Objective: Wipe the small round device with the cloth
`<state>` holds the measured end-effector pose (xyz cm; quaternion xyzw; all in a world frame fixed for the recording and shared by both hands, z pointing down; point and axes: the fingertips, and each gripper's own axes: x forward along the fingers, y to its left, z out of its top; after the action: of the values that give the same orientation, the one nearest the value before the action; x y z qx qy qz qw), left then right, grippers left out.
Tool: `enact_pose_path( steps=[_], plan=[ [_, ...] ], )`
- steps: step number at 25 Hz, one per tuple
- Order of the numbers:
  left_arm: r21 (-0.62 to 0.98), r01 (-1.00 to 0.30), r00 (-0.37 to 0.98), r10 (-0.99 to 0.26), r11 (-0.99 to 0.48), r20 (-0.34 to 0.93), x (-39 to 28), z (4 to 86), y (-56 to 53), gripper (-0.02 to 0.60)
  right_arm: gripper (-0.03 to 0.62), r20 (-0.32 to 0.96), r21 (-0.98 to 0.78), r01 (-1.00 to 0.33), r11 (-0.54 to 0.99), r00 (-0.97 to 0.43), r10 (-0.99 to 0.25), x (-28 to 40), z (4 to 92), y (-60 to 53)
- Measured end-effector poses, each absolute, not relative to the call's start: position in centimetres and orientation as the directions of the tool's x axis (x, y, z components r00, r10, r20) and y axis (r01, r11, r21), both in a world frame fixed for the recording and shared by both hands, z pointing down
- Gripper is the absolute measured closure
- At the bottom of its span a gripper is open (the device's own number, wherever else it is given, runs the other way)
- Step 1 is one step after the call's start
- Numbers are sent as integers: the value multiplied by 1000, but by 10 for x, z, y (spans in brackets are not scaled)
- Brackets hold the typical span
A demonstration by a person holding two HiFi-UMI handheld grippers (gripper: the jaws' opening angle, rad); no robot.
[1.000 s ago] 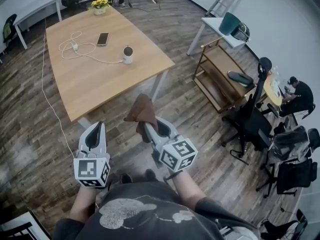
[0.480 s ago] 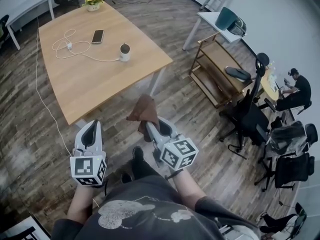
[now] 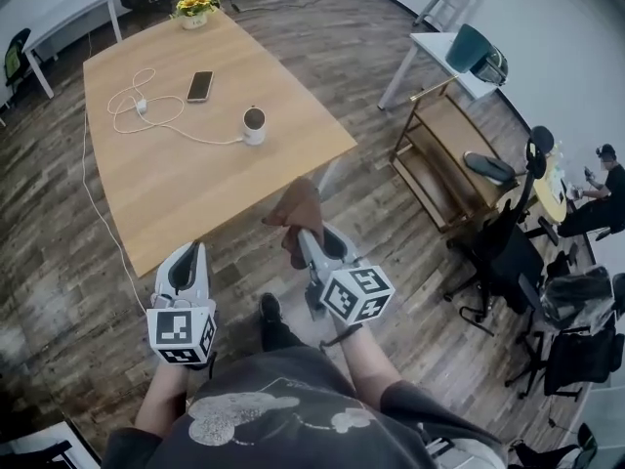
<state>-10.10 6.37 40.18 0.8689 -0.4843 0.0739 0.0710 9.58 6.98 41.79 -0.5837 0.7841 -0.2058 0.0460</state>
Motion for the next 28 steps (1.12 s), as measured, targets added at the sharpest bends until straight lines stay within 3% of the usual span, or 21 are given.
enact_pose_path(
  steps=[17,28],
  plan=[
    [-24,-919,377,-897,-393,230,-71,410,-48,563,520,206,-366,-852,375,-467,-860,120,428,-68],
    [-30,-899,416,-874,-437,251,-60,421,-94,563,520,308,-300,-856,422,-505,-806,99,453,-102]
  ],
)
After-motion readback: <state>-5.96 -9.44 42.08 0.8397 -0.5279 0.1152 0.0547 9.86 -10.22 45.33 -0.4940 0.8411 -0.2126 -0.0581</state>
